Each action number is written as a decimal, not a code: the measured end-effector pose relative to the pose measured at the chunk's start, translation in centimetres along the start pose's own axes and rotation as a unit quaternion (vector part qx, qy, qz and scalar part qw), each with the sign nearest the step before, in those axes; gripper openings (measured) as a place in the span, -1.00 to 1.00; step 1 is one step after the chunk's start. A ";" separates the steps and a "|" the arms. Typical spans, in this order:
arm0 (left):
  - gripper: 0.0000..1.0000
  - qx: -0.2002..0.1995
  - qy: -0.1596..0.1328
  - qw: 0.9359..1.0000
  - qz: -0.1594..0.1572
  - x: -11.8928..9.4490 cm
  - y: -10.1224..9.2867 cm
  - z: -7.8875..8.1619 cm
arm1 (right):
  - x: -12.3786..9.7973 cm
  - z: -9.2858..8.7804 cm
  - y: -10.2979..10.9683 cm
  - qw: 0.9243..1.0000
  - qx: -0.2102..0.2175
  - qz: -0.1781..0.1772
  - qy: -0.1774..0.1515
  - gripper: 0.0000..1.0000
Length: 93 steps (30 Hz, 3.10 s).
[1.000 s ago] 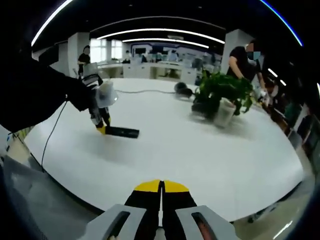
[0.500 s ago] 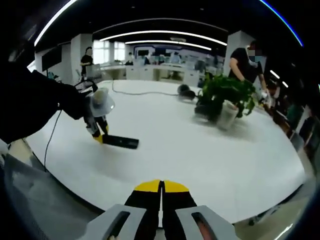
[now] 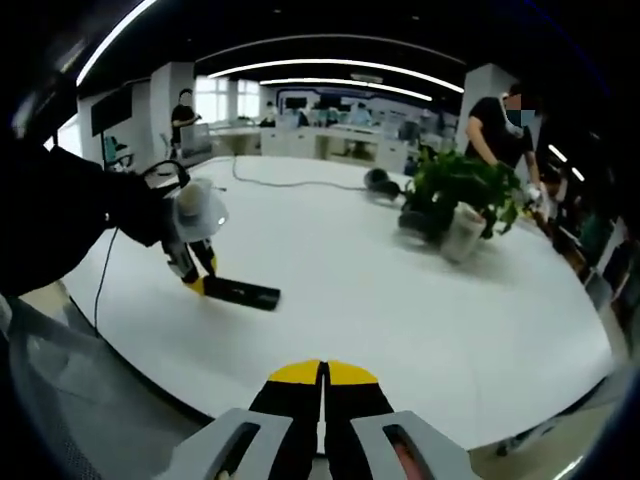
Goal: Press the specified remote control buttons in sequence, fully releasing each button before pressing the next.
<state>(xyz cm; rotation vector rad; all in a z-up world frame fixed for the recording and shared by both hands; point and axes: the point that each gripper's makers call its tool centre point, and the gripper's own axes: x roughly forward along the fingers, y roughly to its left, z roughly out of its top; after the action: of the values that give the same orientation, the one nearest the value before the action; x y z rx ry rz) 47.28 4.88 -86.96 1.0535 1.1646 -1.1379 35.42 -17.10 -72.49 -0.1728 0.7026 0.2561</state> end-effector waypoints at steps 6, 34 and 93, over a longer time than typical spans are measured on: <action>-0.54 -0.009 -0.013 1.000 -0.001 -0.1 -1.3 -0.1 | 0.0 0.1 0.5 1.000 0.000 0.017 0.001 -1.00; -0.54 -0.026 -0.056 0.998 0.002 -0.3 -9.5 0.0 | 4.9 8.5 4.7 0.985 0.053 0.162 0.033 -1.00; -0.51 -0.030 -0.148 0.989 -0.002 -0.6 -12.5 1.0 | 11.2 -6.7 8.7 0.934 0.049 0.195 0.296 -1.00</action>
<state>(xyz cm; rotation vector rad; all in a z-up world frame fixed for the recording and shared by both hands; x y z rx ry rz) 35.04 2.31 -86.56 0.8033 0.9597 -1.2087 37.04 -8.51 -85.52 -0.0086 1.3515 0.5598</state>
